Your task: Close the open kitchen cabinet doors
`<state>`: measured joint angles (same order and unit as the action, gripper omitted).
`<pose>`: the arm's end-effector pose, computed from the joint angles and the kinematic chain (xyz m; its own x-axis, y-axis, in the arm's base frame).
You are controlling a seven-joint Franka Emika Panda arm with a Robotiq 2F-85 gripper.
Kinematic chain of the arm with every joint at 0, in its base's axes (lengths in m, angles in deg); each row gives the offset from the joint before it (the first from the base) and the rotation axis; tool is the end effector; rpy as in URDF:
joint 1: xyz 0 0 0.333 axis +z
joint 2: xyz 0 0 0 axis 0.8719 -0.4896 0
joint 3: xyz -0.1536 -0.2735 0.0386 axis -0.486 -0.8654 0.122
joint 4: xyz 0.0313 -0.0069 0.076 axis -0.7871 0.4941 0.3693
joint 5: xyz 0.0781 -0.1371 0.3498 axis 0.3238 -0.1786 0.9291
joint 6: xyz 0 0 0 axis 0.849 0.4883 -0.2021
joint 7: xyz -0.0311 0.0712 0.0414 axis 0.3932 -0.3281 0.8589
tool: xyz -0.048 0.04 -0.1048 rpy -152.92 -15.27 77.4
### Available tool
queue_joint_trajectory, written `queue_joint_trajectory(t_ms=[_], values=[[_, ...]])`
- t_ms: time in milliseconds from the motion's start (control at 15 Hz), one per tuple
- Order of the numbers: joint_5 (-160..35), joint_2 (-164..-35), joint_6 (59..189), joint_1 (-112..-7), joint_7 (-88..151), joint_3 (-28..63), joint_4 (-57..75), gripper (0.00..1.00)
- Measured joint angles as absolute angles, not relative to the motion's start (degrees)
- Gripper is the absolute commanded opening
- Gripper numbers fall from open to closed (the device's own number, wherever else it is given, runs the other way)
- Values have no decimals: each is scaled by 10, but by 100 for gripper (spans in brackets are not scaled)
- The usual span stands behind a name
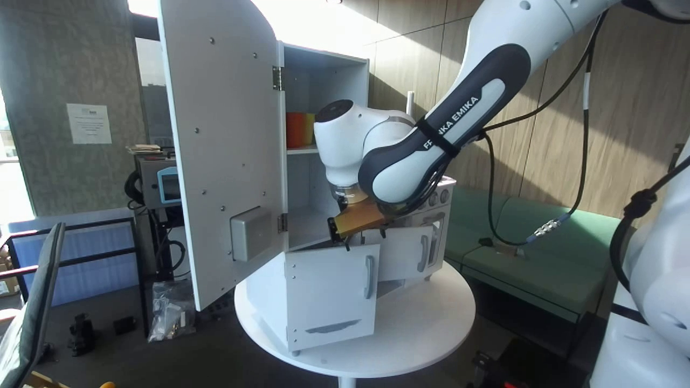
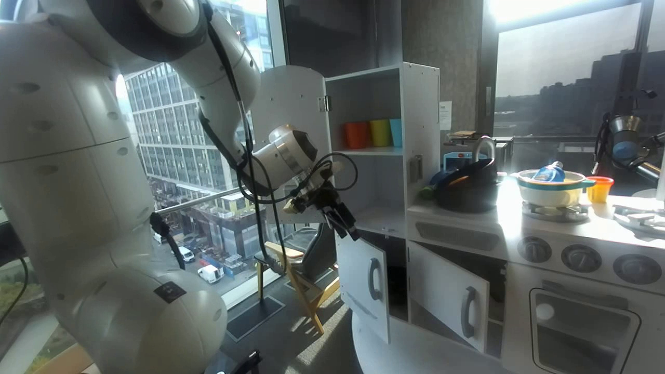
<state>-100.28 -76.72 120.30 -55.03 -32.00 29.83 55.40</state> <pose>0.4598 0.0877 0.3429 0.8515 -0.3499 0.3904 -0.4846 -0.8094 0.3316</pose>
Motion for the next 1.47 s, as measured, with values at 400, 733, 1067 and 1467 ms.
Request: queue_joint_trajectory(t_ms=[400,733,1067,1467], values=[[-811,-674,1189,-515,-172,317,558,100],[-679,-536,1122,-478,-37,337,546,100],[-569,-441,1089,-476,-10,341,467,100],[-472,-456,1087,-490,-46,385,305,100]])
